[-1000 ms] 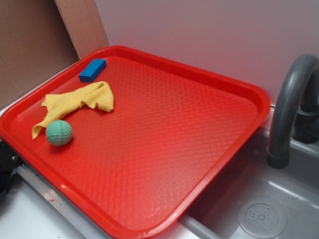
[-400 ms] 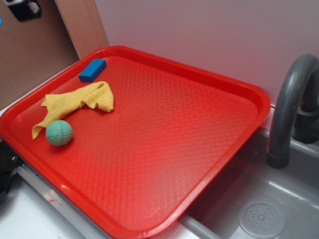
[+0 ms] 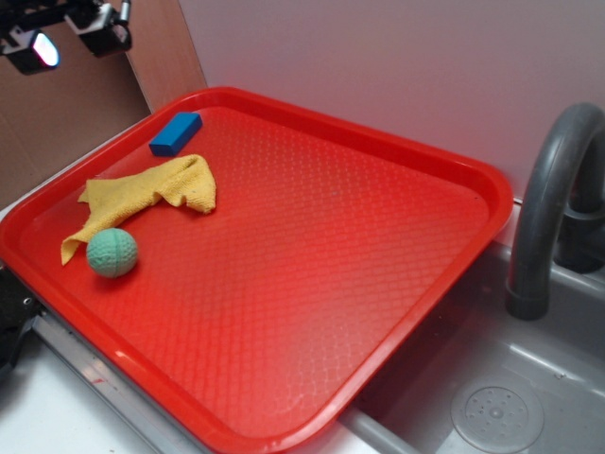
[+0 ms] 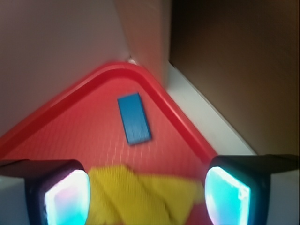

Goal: Grab the blue block.

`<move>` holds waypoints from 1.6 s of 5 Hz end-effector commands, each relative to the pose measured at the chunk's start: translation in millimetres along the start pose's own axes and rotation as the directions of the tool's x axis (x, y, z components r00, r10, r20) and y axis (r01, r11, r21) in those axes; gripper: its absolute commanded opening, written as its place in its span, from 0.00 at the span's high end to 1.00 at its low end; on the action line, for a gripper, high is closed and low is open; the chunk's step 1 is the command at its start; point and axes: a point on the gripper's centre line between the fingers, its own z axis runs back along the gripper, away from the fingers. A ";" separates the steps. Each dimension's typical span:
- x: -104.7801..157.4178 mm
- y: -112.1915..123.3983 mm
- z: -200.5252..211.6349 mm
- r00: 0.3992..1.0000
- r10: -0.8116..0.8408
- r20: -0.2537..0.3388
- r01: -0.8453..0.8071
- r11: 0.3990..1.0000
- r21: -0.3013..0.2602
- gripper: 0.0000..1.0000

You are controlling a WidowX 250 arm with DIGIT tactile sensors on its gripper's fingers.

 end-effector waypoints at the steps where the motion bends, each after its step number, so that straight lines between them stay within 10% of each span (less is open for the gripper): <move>1: 26.5 7.1 -47.0 0.999 -0.031 0.021 0.031 0.999 0.027 0.00; 7: 11.1 -24.3 -124.5 0.987 -0.128 -0.102 0.129 0.992 0.002 0.00; 8: 10.1 -22.6 -125.6 0.989 -0.120 -0.088 0.121 0.993 0.014 1.00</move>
